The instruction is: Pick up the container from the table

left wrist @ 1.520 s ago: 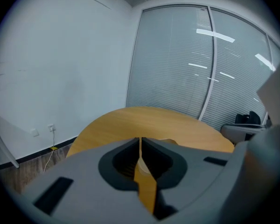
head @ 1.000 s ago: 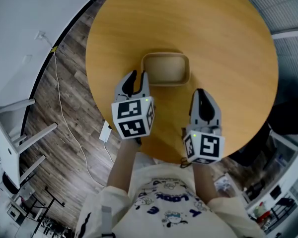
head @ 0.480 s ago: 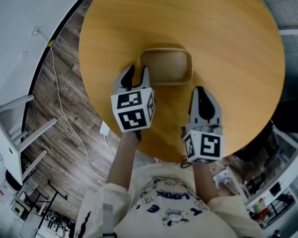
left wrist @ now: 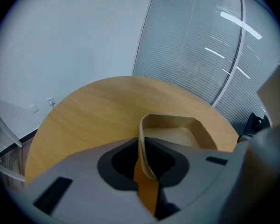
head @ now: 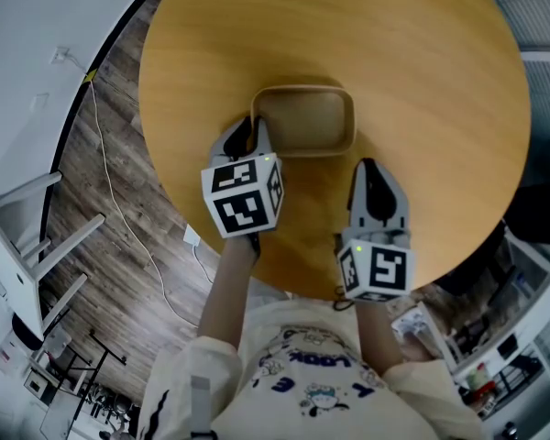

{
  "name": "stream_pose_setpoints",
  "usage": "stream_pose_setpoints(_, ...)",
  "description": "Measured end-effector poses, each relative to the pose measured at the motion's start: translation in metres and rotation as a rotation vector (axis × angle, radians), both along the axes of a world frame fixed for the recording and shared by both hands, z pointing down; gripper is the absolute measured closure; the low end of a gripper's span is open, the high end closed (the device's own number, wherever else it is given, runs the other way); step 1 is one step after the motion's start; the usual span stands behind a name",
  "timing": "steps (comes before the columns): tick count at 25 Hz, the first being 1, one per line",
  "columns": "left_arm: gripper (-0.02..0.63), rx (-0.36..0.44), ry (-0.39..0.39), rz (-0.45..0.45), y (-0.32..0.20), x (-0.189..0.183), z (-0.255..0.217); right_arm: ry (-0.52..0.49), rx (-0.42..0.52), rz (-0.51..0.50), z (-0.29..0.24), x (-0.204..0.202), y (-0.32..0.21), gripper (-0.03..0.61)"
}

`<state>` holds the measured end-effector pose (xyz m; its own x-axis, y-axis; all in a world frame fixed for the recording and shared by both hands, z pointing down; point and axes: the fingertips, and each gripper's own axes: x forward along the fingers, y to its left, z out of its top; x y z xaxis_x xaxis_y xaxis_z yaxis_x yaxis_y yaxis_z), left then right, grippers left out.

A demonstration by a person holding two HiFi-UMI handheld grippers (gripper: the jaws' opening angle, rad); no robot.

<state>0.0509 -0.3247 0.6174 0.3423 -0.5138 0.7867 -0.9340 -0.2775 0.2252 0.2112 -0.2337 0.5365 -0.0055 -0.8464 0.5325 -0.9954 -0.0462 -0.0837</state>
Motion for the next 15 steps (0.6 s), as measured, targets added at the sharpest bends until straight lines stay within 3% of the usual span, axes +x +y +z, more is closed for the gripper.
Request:
stream_pose_setpoints(7,0.594,0.013,0.013,-0.015,-0.002,-0.002,-0.002,0.001,-0.002,0.005,0.002,0.002,0.001,0.561)
stream_pose_setpoints(15,0.597,0.084,0.071,-0.021,-0.005,-0.004,-0.033,0.008,0.021,0.027,-0.007,0.004,0.004,0.560)
